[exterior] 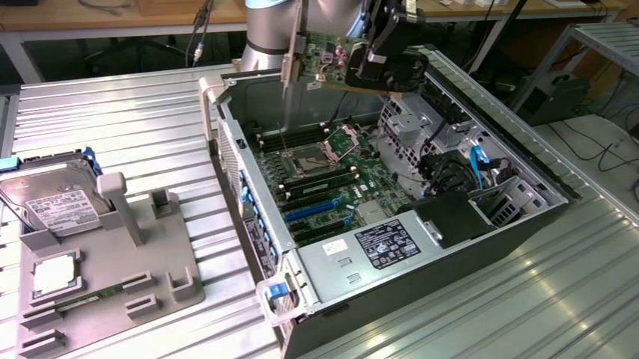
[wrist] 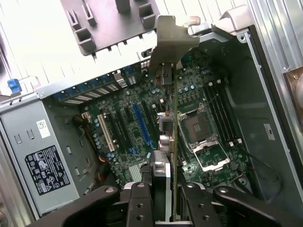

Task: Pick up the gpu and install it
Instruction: 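Insert the gpu into the slot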

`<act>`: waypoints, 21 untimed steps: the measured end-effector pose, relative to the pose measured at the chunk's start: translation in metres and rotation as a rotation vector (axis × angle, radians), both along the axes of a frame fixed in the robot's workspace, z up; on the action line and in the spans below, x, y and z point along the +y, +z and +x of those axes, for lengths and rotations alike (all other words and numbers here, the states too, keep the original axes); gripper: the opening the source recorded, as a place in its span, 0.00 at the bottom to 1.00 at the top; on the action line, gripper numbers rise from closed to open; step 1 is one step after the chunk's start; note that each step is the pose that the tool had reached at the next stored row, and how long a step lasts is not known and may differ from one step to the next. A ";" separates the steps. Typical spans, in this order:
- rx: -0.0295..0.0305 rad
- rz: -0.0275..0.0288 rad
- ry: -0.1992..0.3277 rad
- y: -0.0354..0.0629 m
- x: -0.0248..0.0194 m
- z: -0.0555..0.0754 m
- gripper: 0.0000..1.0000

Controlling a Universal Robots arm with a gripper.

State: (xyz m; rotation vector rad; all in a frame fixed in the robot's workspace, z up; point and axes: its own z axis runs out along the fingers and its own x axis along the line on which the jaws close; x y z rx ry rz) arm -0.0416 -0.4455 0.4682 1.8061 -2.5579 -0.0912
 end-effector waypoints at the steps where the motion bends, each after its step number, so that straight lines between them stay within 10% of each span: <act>1: -0.0017 -0.0001 0.002 -0.0006 -0.0001 0.000 0.28; 8: -0.0281 -0.0015 0.026 -0.0047 -0.0001 0.000 0.28; 21: -0.0342 0.0044 0.144 -0.0184 0.0004 0.000 0.28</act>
